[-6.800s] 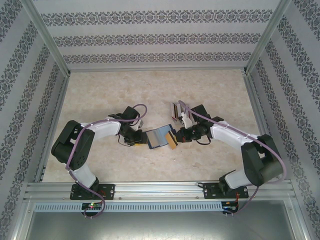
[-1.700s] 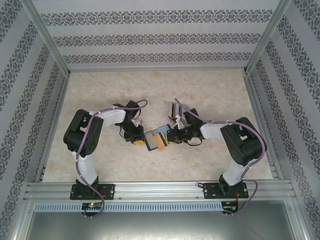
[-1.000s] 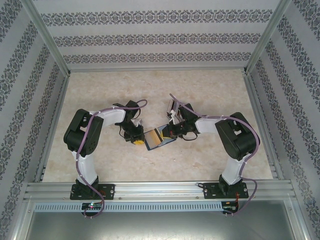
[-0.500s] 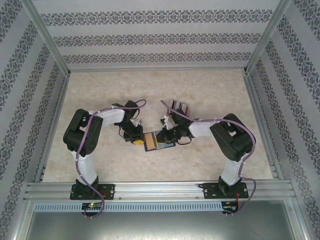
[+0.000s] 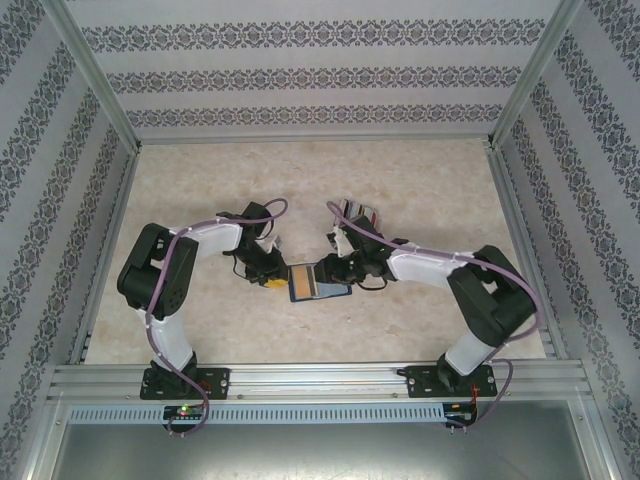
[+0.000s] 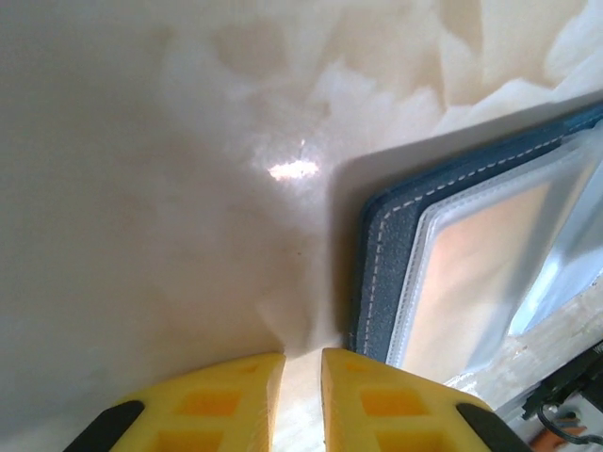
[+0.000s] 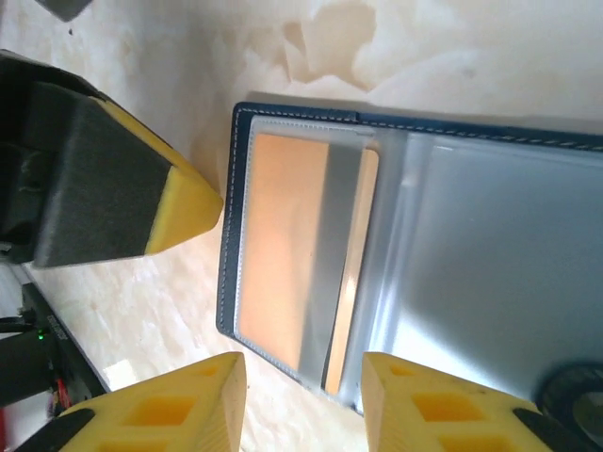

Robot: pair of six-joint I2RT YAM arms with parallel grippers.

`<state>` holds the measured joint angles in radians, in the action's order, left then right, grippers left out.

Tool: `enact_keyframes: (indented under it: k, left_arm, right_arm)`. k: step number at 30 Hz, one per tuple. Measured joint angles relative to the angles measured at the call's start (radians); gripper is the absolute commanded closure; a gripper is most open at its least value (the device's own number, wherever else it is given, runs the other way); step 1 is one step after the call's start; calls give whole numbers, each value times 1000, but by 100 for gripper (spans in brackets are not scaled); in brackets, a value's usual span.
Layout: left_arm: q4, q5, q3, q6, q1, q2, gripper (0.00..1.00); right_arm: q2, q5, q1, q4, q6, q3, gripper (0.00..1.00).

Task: Put the credit cards into the card holder
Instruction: Insert the credit card into the card slot, then pick up the credit card from the storage box.

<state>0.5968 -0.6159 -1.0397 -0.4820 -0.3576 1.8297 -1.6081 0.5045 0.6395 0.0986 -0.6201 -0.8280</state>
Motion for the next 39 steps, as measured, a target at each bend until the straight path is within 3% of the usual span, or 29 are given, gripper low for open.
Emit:
enact_keyframes:
  k: [7,11,12,18,20,25,31,39]
  left_arm:
    - [-110,79,48,0,18,-59,65]
    - [-187,164,89,9,19,-103,56]
    - [-215,197,105,14,19,-121,51]
    - [-352,433,261,31,34,-273,47]
    - [-388,493,306,37,39,-327,42]
    - [-475,561,393,46,39,-429,40]
    - [-531,576,402,46,39,-431,39]
    - [-539,580,402,46,39,-395,38]
  right_arm:
    - [190,-220,-18,130,62,-2,45]
    - [264,-393,-76,203,90,-33,45]
    - [273,-432,-97,216,96,-46,45]
    - [222,-595,-203,274,103,-154,41]
    - [164,-614,-219,288,103,-203,42]
    - [3,-610,-225,295,97,-288,43]
    - [-137,-601,-225,325,92,-377,42]
    - [-210,-605,-225,353,92,-437,43]
